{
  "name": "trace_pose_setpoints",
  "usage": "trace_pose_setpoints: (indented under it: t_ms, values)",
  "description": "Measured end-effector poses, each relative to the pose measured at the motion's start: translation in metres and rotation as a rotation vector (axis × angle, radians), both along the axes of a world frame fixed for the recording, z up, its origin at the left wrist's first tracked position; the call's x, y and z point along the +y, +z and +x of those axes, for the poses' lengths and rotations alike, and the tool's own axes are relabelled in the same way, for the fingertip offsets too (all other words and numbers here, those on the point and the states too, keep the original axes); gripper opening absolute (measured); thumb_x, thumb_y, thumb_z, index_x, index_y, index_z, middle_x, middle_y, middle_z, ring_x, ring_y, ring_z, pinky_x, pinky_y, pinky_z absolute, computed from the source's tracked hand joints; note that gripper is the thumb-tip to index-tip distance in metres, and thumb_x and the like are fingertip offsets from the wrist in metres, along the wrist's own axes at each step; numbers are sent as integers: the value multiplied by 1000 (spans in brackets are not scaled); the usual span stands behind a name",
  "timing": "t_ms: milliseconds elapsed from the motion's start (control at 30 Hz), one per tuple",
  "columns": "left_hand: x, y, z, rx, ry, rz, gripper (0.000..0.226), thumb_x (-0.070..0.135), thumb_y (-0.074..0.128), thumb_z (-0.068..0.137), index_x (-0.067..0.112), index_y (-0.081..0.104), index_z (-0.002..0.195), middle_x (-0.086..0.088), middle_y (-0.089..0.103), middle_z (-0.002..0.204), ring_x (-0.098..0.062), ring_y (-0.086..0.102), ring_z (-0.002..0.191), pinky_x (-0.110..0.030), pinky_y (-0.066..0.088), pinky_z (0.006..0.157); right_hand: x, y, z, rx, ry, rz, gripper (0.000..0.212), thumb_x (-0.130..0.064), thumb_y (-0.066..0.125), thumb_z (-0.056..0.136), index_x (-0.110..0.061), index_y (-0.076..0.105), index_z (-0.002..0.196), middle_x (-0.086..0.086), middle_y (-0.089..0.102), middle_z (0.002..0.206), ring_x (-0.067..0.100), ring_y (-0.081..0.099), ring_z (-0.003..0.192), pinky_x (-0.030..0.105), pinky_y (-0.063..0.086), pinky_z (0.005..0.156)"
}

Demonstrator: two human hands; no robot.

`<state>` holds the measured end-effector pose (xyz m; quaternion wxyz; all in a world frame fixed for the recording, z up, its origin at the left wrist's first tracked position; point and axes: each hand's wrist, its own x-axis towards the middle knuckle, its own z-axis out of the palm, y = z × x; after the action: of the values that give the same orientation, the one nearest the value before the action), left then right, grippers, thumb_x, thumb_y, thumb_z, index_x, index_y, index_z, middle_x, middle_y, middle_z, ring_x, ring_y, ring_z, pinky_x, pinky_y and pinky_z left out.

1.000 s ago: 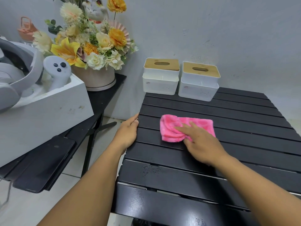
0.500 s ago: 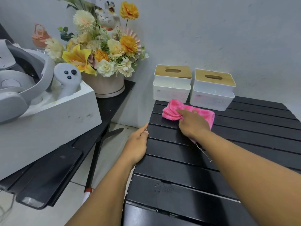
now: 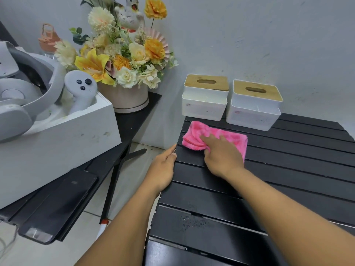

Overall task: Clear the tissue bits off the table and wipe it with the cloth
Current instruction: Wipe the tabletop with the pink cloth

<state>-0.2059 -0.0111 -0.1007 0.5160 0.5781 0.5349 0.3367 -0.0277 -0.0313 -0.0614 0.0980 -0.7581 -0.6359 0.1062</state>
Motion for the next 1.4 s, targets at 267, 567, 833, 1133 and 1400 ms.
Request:
trace_pose_setpoints:
  t_ms: [267,567,833,1133,1400]
  values:
    - [-4,-1,1,-30,-59,-23,34,20,43,101,34,73,112,12,76,104,-9,68,105,-30,51,98,-61,-7,-35,-36,198,-32,54,-27,34,101,-40,24,152,-10,23,162,22,8,152,44,9,122]
    - [-4,-1,1,27,-11,32,32,25,41,105,28,64,127,13,63,121,-11,56,116,-26,38,95,17,3,-30,0,129,-80,54,-23,33,101,-38,27,152,-9,23,162,27,14,151,48,19,119]
    - [-2,-2,-1,17,-33,27,37,26,40,105,33,61,134,15,62,132,-7,55,124,-23,40,103,-22,5,1,27,218,-41,55,-21,38,101,-43,29,151,-15,26,159,20,15,151,39,18,120]
    - [-5,3,-1,62,-8,43,42,28,38,106,26,49,146,9,50,149,-10,45,136,-26,32,114,-56,2,71,44,-167,-16,53,-23,37,98,-42,36,148,3,39,155,27,29,145,45,34,112]
    - [-5,1,-1,173,-46,145,37,21,38,104,22,63,132,5,63,134,-16,55,124,-25,39,102,-33,-1,-22,37,0,1,57,-14,38,92,-38,41,144,-4,44,152,34,35,141,50,26,116]
